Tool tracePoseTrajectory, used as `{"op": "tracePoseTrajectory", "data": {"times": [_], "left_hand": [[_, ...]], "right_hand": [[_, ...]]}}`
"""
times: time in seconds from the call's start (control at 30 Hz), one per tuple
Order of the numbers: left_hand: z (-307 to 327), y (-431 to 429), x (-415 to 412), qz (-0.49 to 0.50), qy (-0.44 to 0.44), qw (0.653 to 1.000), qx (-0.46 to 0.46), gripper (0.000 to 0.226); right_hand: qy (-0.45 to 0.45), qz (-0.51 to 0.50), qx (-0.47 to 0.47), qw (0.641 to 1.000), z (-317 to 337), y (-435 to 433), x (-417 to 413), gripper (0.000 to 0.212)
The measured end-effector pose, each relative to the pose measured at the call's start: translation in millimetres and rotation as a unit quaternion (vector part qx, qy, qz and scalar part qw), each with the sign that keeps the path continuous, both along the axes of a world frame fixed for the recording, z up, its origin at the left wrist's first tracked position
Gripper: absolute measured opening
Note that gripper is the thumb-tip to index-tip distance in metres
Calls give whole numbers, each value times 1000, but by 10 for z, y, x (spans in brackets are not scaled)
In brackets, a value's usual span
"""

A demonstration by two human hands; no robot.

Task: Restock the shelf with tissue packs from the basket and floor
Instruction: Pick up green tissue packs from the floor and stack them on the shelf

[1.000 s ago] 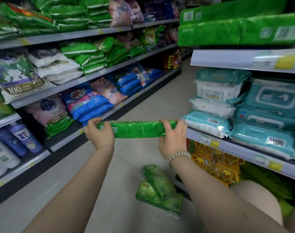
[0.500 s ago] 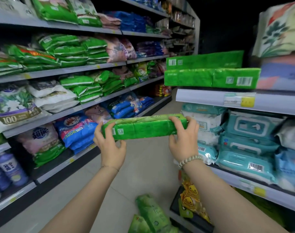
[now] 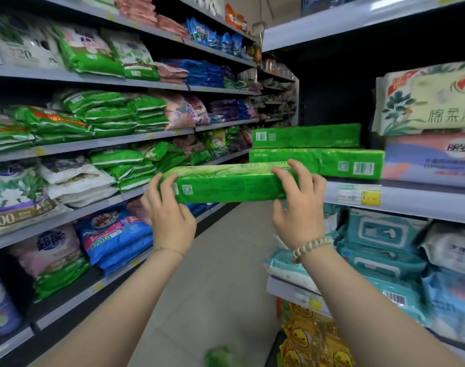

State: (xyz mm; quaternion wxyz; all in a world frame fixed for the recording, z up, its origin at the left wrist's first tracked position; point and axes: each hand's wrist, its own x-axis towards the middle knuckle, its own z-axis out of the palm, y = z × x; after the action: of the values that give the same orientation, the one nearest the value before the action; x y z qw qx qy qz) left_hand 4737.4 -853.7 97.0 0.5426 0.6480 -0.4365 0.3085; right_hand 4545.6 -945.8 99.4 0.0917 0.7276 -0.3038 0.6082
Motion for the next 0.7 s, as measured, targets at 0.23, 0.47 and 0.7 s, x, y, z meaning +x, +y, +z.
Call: {"op": "tracePoseTrajectory", "data": {"times": [0.23, 0.47, 0.7], "left_hand": [[405, -278, -30, -21, -24, 998, -45, 59], [636, -667, -96, -69, -42, 997, 12, 28], [665, -1063, -235, -136, -37, 984, 110, 26]], "right_hand": [[-17, -30, -58, 998, 413, -173, -131, 57], [-12, -89, -59, 994, 609, -482, -331, 58], [-22, -173, -30, 984, 562, -674, -536, 37]]}}
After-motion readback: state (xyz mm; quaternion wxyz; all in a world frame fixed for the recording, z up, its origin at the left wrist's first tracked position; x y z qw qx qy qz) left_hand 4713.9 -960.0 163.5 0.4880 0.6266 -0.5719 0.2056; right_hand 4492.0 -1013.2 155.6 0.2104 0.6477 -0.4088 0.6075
